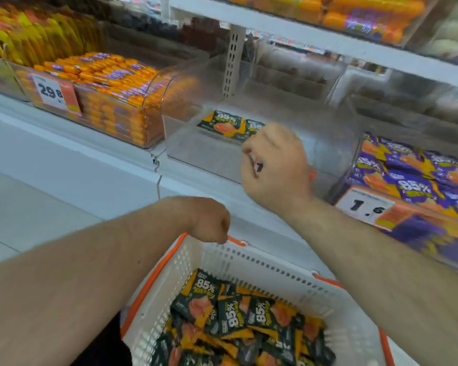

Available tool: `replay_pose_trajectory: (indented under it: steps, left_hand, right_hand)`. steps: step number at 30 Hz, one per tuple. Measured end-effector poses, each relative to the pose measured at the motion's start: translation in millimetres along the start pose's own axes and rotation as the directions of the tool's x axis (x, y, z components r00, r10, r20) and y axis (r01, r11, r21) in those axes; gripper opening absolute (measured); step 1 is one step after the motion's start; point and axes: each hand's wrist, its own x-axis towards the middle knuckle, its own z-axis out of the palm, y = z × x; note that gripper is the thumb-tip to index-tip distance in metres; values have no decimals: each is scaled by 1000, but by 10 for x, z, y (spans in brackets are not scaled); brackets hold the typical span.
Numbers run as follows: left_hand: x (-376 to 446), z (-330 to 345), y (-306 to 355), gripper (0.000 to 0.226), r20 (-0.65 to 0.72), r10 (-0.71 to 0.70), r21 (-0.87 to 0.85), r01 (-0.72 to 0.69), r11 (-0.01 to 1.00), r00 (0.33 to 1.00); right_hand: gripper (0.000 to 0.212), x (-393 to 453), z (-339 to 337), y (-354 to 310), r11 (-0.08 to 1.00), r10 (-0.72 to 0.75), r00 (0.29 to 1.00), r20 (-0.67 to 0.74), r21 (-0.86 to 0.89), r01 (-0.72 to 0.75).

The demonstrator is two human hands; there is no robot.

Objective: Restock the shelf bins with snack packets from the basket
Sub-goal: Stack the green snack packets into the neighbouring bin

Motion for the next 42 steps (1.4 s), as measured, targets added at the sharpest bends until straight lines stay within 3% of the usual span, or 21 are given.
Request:
replay_pose_trajectory:
  steps: [2, 5, 6, 8, 10, 11, 12, 15, 17, 23, 27, 30, 33, 35, 37, 39, 41, 42]
  left_hand:
    - [-26, 131, 29, 37, 142, -34, 9, 33, 999, 989]
    - [-9, 250, -18, 37, 211, -62, 58, 51, 997, 976]
    - [2, 278, -45, 38, 216, -79, 80, 63, 995, 973]
    - [26, 314, -97, 42, 213, -108, 106, 87, 991, 971]
    - [55, 325, -120, 44, 205, -110, 109, 89, 990, 973]
    - [81, 327, -127, 43, 203, -108, 109, 88, 990, 973]
    - [115, 325, -126, 43, 206, -106, 111, 84, 990, 973]
    - [200, 308, -97, 45, 221, -100, 125, 74, 989, 970]
    - [262, 287, -74, 45, 232, -97, 131, 68, 989, 968]
    - [469, 266, 14, 41, 214, -75, 142, 45, 989, 974]
    - [534, 232, 98, 41, 213, -54, 135, 25, 991, 976]
    - [531, 208, 161, 42, 203, -51, 131, 25, 991, 978]
    - [526, 163, 196, 41, 191, -37, 99, 19, 995, 981]
    - [513, 76, 197, 37, 146, -17, 56, 9, 998, 989]
    - [457, -40, 206, 32, 71, 6, 22, -7, 1000, 997]
    - [383, -130, 208, 34, 12, 18, -9, -18, 1000, 1000]
    - [300, -188, 197, 37, -3, 10, -23, -10, 1000, 1000]
    - [258, -207, 184, 38, -5, 6, -23, -7, 1000, 1000]
  right_hand:
    - [10, -426, 53, -180, 995, 33, 998, 51, 93, -37]
    - [13, -1218, 249, -332, 954, 212, 927, 310, 138, -264]
    - [13, -1460, 320, -357, 923, 298, 850, 435, 98, -373]
    - [13, -1886, 454, -360, 824, 448, 582, 678, -62, -563]
    - [11, -2239, 545, -354, 739, 503, 282, 817, -238, -630]
    - [8, -2404, 570, -348, 719, 515, 176, 839, -312, -621]
    - [9, -2555, 581, -351, 715, 521, 91, 848, -376, -589]
    - [60, -2944, 580, -379, 703, 572, -49, 819, -520, -484]
    - [79, -3096, 552, -412, 674, 603, -110, 790, -579, -459]
    - [102, -3433, 430, -386, 607, 673, -242, 699, -709, -358]
    - [87, -3462, 373, -424, 686, 635, -194, 748, -661, -304]
    - [76, -3355, 318, -511, 772, 545, -217, 810, -585, -247]
    - [36, -3087, 242, -515, 786, 526, -146, 838, -544, -295]
    - [26, -2806, 232, -423, 670, 589, -98, 802, -552, -496]
    - [15, -2505, 226, -263, 468, 645, -122, 754, -516, -717]
    - [10, -2197, 198, -81, 217, 619, -229, 751, -444, -869]
    - [12, -1887, 100, 39, -121, 491, -357, 795, -344, -931]
    - [13, -1706, 21, 56, -226, 433, -359, 827, -286, -931]
